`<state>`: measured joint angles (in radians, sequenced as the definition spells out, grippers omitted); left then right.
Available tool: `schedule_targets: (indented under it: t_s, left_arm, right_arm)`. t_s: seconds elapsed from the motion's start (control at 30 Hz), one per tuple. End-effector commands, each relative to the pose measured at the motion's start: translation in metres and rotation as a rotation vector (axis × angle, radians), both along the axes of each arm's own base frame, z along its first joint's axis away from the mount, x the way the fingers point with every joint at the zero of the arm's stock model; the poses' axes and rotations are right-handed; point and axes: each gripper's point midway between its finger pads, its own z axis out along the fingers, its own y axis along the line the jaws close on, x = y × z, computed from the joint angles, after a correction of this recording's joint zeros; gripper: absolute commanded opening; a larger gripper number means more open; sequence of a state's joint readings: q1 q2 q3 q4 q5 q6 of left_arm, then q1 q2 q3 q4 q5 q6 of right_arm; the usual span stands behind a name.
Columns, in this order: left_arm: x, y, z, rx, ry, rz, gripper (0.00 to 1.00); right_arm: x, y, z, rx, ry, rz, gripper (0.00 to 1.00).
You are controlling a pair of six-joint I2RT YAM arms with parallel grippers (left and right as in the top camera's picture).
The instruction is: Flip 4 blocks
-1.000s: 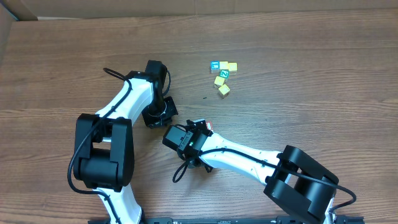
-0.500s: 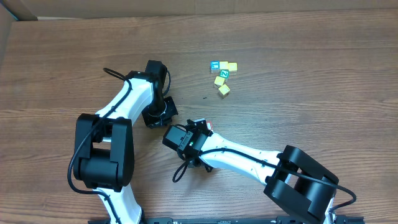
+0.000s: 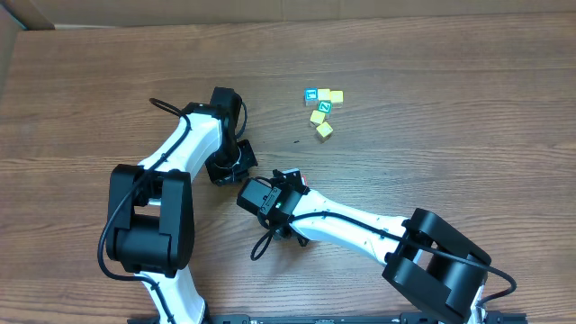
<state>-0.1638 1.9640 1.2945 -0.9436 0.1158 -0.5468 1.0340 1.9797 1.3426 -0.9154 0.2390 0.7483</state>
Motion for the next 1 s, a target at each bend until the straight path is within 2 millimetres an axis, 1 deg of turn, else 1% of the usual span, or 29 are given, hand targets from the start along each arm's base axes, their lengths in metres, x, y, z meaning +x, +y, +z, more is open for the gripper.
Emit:
schedule_targets:
  t_s: [0.0,0.03,0.1,0.17,0.2,0.27,0.3,0.4,0.5,0.63,0.77,0.83,0.9,0.93,0.97]
  left_arm:
    - [-0.006,-0.001,-0.005,-0.006,0.022,-0.023,0.04]
    - [-0.006,-0.001,-0.005,-0.006,0.022,-0.024,0.04]
    - [-0.005,-0.002,-0.005,-0.007,0.018,-0.034,0.04]
    - [-0.002,-0.002,-0.003,-0.01,0.01,-0.045,0.04]
    - [0.0,-0.004,-0.002,-0.021,0.002,-0.066,0.04]
    - [0.005,-0.012,0.003,-0.061,-0.017,-0.114,0.04]
    - [0.008,-0.017,0.007,-0.079,-0.027,-0.133,0.04]
    - [0.017,-0.023,0.014,-0.077,-0.061,-0.152,0.04]
    - [0.028,-0.033,0.023,-0.081,-0.099,-0.174,0.04]
    - [0.043,-0.057,0.038,-0.091,-0.168,-0.228,0.04]
    - [0.056,-0.078,0.058,-0.061,-0.237,-0.268,0.04]
    - [0.06,-0.088,0.067,-0.051,-0.263,-0.274,0.04]
    - [0.062,-0.096,0.072,-0.046,-0.28,-0.277,0.04]
    - [0.062,-0.099,0.072,-0.034,-0.286,-0.277,0.04]
    - [0.062,-0.098,0.072,-0.013,-0.29,-0.273,0.04]
  right_arm:
    - [0.004,0.007,0.002,0.023,-0.004,-0.009,0.04]
    - [0.006,0.01,0.005,0.03,-0.009,0.001,0.04]
    - [0.011,0.018,0.019,0.051,-0.026,0.037,0.04]
    - [0.02,0.023,0.044,0.084,-0.049,0.032,0.04]
    - [0.027,0.025,0.061,0.107,-0.061,0.019,0.04]
    - [0.039,0.022,0.086,0.148,-0.07,-0.007,0.04]
    - [0.049,0.019,0.104,0.192,-0.061,-0.008,0.04]
    - [0.064,0.004,0.124,0.292,0.003,-0.042,0.04]
    - [0.073,-0.023,0.125,0.338,0.098,-0.134,0.04]
    - [0.088,-0.084,0.117,0.286,0.175,-0.303,0.04]
    - [0.096,-0.129,0.111,0.253,0.213,-0.427,0.04]
    - [0.101,-0.147,0.109,0.232,0.21,-0.439,0.04]
    - [0.106,-0.168,0.106,0.2,0.197,-0.474,0.04]
    - [0.109,-0.182,0.105,0.182,0.189,-0.507,0.04]
    - [0.112,-0.191,0.104,0.172,0.184,-0.531,0.04]
